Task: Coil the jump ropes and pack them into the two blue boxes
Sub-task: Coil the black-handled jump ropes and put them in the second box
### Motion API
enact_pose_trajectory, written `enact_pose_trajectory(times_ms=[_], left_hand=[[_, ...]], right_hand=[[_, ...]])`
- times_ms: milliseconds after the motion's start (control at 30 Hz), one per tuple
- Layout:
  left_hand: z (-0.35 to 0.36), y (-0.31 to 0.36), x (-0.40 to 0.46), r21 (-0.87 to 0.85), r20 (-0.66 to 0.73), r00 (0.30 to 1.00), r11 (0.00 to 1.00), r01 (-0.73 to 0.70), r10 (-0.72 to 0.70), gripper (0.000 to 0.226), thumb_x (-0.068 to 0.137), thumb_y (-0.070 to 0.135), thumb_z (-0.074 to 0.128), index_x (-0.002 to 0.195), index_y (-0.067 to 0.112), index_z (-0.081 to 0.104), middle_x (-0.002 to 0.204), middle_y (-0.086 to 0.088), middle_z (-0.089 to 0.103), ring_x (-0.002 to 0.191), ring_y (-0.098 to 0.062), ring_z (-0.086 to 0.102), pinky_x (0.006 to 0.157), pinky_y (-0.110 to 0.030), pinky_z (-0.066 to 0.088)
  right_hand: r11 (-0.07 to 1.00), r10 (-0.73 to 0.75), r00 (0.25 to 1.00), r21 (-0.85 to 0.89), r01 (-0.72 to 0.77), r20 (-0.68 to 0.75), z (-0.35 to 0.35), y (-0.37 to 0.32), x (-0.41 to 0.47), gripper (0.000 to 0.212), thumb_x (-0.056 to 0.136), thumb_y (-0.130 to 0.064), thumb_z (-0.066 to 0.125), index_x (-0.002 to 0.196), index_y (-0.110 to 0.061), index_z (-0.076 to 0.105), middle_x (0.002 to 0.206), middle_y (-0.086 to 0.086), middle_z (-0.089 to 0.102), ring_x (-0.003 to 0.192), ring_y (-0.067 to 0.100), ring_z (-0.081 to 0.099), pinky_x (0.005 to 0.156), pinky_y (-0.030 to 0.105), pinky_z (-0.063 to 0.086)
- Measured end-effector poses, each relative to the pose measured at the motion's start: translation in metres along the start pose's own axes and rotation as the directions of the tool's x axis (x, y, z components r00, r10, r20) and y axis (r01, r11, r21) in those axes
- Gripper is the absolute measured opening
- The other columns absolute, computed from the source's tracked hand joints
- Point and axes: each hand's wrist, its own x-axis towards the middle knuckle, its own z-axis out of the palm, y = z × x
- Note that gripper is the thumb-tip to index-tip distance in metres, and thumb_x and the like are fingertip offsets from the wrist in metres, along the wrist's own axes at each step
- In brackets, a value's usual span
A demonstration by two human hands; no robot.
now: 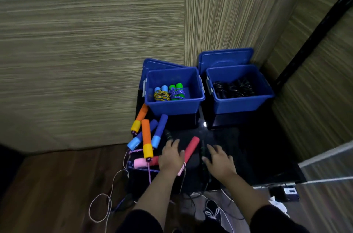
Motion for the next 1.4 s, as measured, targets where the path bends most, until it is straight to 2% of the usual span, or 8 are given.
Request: enact_pose_trajectory(times_ms=[233, 367, 667, 733, 867, 1100, 1300, 1400], left_hand=[[-0.005, 0.0, 0.003, -0.071, 0.079, 0.986, 0.986, 0.152, -0.146, 0.061, 0.092, 0.037, 0.059, 0.146, 0.02, 0.037, 0.129, -0.017, 0.045, 0.119, -0.033, 0.049, 0.1, -0.034, 0.039], [-0.006, 0.001, 0.006, -0.172, 0.034, 0.984, 0.969, 0.179, -0.176, 0.042, 0.085, 0.023, 0.064, 0.125, 0.011, 0.058, 0.111, -0.015, 0.062, 0.104, -0.028, 0.059, 0.085, -0.023, 0.042], [-0.016, 0.031, -0.022, -0.475, -0.061, 0.965, 0.858, 0.196, -0.255, 0.011, 0.087, 0.011, 0.062, 0.078, 0.018, 0.061, 0.073, 0.006, 0.056, 0.067, -0.007, 0.049, 0.063, -0.011, 0.028], [-0.008, 0.036, -0.026, -0.499, -0.064, 0.971, 0.85, 0.167, -0.229, 0.008, 0.087, 0.011, 0.061, 0.092, 0.015, 0.066, 0.079, 0.002, 0.058, 0.071, -0.01, 0.051, 0.064, -0.014, 0.03], [0.021, 0.043, -0.03, -0.496, -0.014, 0.989, 0.86, 0.123, -0.149, 0.048, 0.083, 0.004, 0.06, 0.13, 0.015, 0.057, 0.112, -0.009, 0.065, 0.101, -0.021, 0.062, 0.085, -0.022, 0.045], [0.07, 0.065, -0.026, -0.472, 0.122, 0.992, 0.877, 0.094, -0.04, 0.05, 0.077, -0.001, 0.061, 0.123, 0.017, 0.062, 0.109, -0.011, 0.067, 0.101, -0.027, 0.065, 0.092, -0.033, 0.05], [0.091, 0.093, -0.027, -0.441, 0.156, 0.987, 0.89, 0.113, -0.048, 0.04, 0.077, -0.005, 0.061, 0.111, 0.016, 0.061, 0.081, 0.006, 0.058, 0.083, -0.016, 0.059, 0.076, -0.017, 0.046], [0.101, 0.103, -0.026, -0.438, 0.165, 0.984, 0.888, 0.136, -0.069, 0.039, 0.076, -0.001, 0.066, 0.092, 0.03, 0.048, 0.077, 0.007, 0.055, 0.082, -0.019, 0.06, 0.076, -0.025, 0.046]], right_hand=[[0.961, 0.004, 0.989, 0.273, -0.046, 0.15, 0.02, -0.005, -0.004, 0.077, 0.091, -0.023, 0.057, 0.151, -0.025, 0.008, 0.136, 0.017, 0.034, 0.117, 0.035, 0.05, 0.098, 0.037, 0.044], [0.93, 0.073, 0.993, 0.353, -0.103, 0.097, 0.024, -0.007, -0.007, 0.078, 0.092, -0.011, 0.055, 0.15, -0.008, 0.004, 0.137, 0.022, 0.037, 0.124, 0.032, 0.045, 0.101, 0.031, 0.037], [0.797, 0.26, 0.965, 0.574, -0.19, -0.042, 0.015, 0.009, -0.015, 0.046, 0.083, -0.005, 0.064, 0.124, 0.003, 0.045, 0.118, 0.024, 0.058, 0.111, 0.036, 0.055, 0.089, 0.033, 0.042], [0.757, 0.295, 0.953, 0.625, -0.191, -0.065, 0.013, 0.013, -0.019, 0.046, 0.082, -0.006, 0.068, 0.123, 0.002, 0.049, 0.118, 0.021, 0.061, 0.111, 0.032, 0.057, 0.087, 0.028, 0.042], [0.679, 0.362, 0.926, 0.711, -0.185, -0.105, 0.007, 0.025, -0.028, 0.04, 0.081, -0.009, 0.072, 0.117, 0.0, 0.059, 0.11, 0.016, 0.067, 0.104, 0.026, 0.062, 0.078, 0.019, 0.039], [0.624, 0.358, 0.926, 0.768, -0.145, -0.117, -0.007, 0.056, -0.025, 0.044, 0.077, -0.012, 0.077, 0.118, -0.003, 0.062, 0.107, 0.013, 0.069, 0.102, 0.022, 0.064, 0.087, 0.025, 0.047], [0.686, 0.335, 0.938, 0.706, -0.179, -0.088, -0.013, 0.08, -0.01, 0.039, 0.075, -0.016, 0.078, 0.106, 0.002, 0.062, 0.099, 0.015, 0.068, 0.085, 0.018, 0.06, 0.072, 0.02, 0.041], [0.76, 0.254, 0.965, 0.63, -0.16, -0.06, -0.01, 0.086, -0.007, 0.036, 0.077, -0.017, 0.076, 0.107, 0.0, 0.063, 0.1, 0.014, 0.069, 0.093, 0.024, 0.064, 0.077, 0.027, 0.045]])
